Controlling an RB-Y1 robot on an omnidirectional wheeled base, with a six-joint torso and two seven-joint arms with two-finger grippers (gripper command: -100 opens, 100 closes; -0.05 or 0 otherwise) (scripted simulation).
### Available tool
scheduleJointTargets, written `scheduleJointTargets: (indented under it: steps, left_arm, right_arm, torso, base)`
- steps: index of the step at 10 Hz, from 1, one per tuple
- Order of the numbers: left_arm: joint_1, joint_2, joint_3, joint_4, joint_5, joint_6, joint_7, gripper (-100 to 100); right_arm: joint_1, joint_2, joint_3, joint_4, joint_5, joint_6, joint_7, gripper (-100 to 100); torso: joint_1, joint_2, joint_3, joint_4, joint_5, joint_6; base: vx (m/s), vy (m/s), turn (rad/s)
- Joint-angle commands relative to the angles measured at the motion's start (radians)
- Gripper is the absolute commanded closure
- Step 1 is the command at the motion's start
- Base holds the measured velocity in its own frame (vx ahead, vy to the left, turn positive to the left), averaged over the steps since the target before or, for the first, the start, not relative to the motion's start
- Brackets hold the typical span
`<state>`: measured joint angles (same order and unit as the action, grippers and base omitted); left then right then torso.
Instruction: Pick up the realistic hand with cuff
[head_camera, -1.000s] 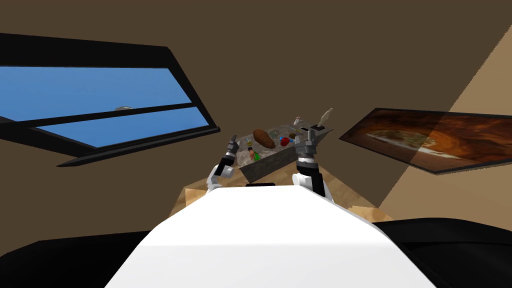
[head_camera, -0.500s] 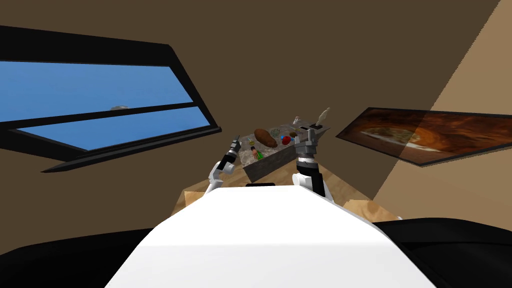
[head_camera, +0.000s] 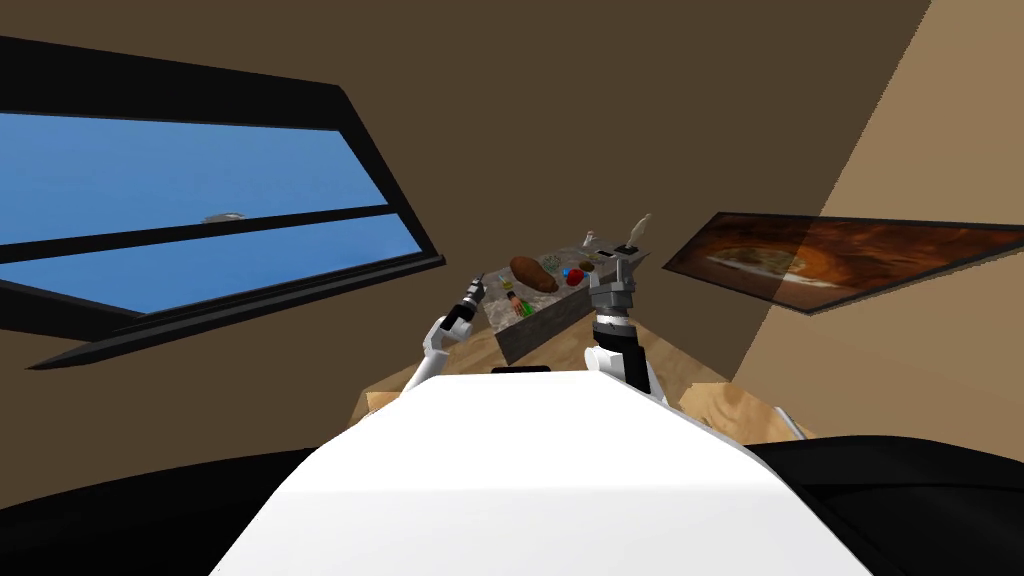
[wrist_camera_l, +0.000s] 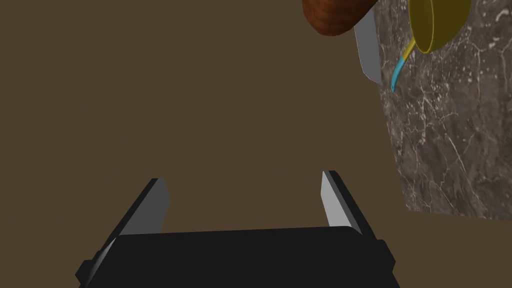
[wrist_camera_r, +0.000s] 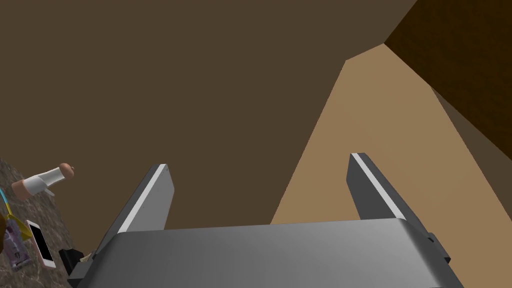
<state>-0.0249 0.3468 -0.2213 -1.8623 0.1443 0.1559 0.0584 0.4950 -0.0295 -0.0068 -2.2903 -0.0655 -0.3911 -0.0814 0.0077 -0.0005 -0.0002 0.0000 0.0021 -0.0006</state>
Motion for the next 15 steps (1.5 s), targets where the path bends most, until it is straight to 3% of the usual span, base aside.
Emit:
scheduleJointTargets:
  steps: [1, 4, 5, 6, 7, 10, 11, 12, 13, 14, 15]
  left_arm:
    - [-0.050, 0.010, -0.009, 0.049, 0.021, 0.050, 0.000, -100]
    - [-0.100, 0.018, -0.017, 0.093, 0.040, 0.131, -0.001, -100]
    - [-0.144, 0.026, -0.024, 0.136, 0.059, 0.163, -0.002, -100]
    - [-0.146, 0.026, -0.024, 0.138, 0.059, 0.186, -0.002, -100]
    - [-0.185, 0.032, -0.031, 0.177, 0.079, 0.218, -0.003, -100]
    - [-0.237, 0.037, -0.037, 0.231, 0.098, 0.287, -0.004, -100]
    - [-0.282, 0.041, -0.042, 0.272, 0.117, 0.326, -0.005, -100]
    - [-0.282, 0.041, -0.042, 0.279, 0.117, 0.334, -0.005, -100]
    - [-0.323, 0.045, -0.046, 0.317, 0.136, 0.373, -0.007, -100]
    - [-0.327, 0.045, -0.046, 0.327, 0.136, 0.380, -0.007, -100]
    - [-0.371, 0.047, -0.050, 0.371, 0.156, 0.417, -0.009, -100]
  right_arm:
    - [0.000, 0.000, 0.000, 0.000, 0.000, 0.000, 0.000, 0]
    - [0.000, 0.000, 0.000, 0.000, 0.000, 0.000, 0.000, 0]
    - [0.000, 0.000, 0.000, 0.000, 0.000, 0.000, 0.000, 0]
    - [0.000, 0.000, 0.000, 0.000, 0.000, 0.000, 0.000, 0]
    - [0.000, 0.000, 0.000, 0.000, 0.000, 0.000, 0.000, 0]
    - [0.000, 0.000, 0.000, 0.000, 0.000, 0.000, 0.000, 0]
    - [0.000, 0.000, 0.000, 0.000, 0.000, 0.000, 0.000, 0]
    - [0.000, 0.000, 0.000, 0.000, 0.000, 0.000, 0.000, 0]
    - [0.000, 0.000, 0.000, 0.000, 0.000, 0.000, 0.000, 0]
    - [0.000, 0.000, 0.000, 0.000, 0.000, 0.000, 0.000, 0]
    - [0.000, 0.000, 0.000, 0.000, 0.000, 0.000, 0.000, 0]
  torso:
    - [0.000, 0.000, 0.000, 0.000, 0.000, 0.000]
    - [0.001, 0.000, 0.000, 0.000, 0.000, 0.000]
    - [0.000, 0.000, 0.000, 0.000, 0.000, 0.000]
    - [0.001, 0.001, 0.000, 0.000, 0.000, 0.000]
    - [0.000, 0.000, 0.000, 0.000, 0.000, 0.000]
    - [-0.001, 0.000, 0.000, 0.000, 0.000, 0.001]
    - [-0.001, 0.000, 0.000, 0.000, 0.000, 0.000]
    - [0.000, -0.002, -0.001, 0.000, 0.000, 0.000]
    - [-0.001, -0.002, -0.001, -0.001, 0.000, 0.000]
    - [-0.001, -0.002, -0.001, 0.000, 0.000, 0.000]
    - [-0.002, -0.001, -0.001, 0.000, 0.000, 0.000]
  base:
    - [-0.022, 0.168, -0.131]
    - [-0.036, 0.131, -0.116]
    - [-0.044, 0.136, -0.170]
    - [-0.035, 0.122, -0.118]
    - [-0.030, 0.138, -0.192]
    - [-0.039, 0.112, -0.136]
    - [-0.009, 0.128, -0.172]
    - [-0.014, 0.105, -0.108]
    - [-0.028, 0.114, -0.183]
    - [-0.038, 0.093, -0.117]
    - [-0.057, 0.104, -0.213]
